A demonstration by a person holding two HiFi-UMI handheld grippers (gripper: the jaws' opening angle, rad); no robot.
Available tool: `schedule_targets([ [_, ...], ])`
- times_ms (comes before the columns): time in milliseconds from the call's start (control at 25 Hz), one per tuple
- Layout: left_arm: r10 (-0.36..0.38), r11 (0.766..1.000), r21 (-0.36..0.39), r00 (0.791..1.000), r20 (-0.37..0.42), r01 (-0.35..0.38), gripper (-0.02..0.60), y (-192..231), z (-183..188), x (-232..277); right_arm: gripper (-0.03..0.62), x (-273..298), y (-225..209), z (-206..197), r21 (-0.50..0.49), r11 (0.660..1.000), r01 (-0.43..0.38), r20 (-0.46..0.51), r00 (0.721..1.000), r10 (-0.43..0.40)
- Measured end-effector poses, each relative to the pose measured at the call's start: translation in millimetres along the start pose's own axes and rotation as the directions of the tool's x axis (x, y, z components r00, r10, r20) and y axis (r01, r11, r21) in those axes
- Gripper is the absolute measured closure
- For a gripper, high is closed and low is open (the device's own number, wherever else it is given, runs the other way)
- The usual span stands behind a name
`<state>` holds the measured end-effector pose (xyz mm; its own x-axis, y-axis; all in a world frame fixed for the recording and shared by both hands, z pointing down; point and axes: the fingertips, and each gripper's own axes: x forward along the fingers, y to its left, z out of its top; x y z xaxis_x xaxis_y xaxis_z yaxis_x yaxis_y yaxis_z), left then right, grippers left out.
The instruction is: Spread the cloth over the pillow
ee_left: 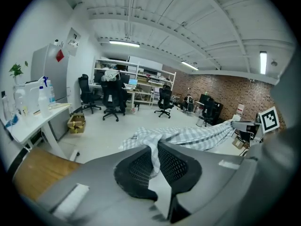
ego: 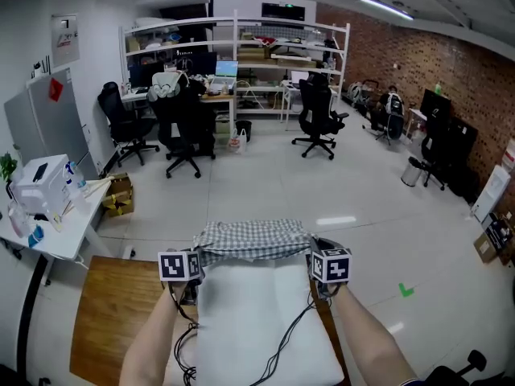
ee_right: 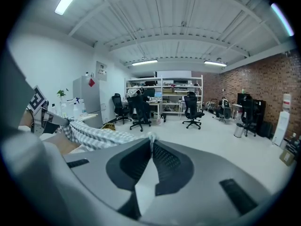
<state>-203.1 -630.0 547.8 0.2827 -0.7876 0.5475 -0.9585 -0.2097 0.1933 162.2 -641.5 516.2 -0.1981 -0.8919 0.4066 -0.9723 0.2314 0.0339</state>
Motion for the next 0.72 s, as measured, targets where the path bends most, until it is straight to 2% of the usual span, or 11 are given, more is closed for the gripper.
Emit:
schedule_targets([
  [200,0.013,1.000,0.027,1.000,-0.014,-0.013,0.565,-6,-29,-15,0.563,-22,7,-27,-0.005,0.999,-0.042,-0.019,0.999,0.042],
  [520,-0.021,0.997,0.075,1.000,-0.015,0.022,0.565,-23,-58,-42,0.563,-57,7,-45,-0.022,0.999,-0.049,-0.035,0.998,0.049],
  [720,-0.004,0.998,0.069,1.000,-0.025,0.006,0.565,-28,-79,-62,0.563,-79,14,-60,-0.045,0.995,-0.093,-0.059,0.994,0.090],
])
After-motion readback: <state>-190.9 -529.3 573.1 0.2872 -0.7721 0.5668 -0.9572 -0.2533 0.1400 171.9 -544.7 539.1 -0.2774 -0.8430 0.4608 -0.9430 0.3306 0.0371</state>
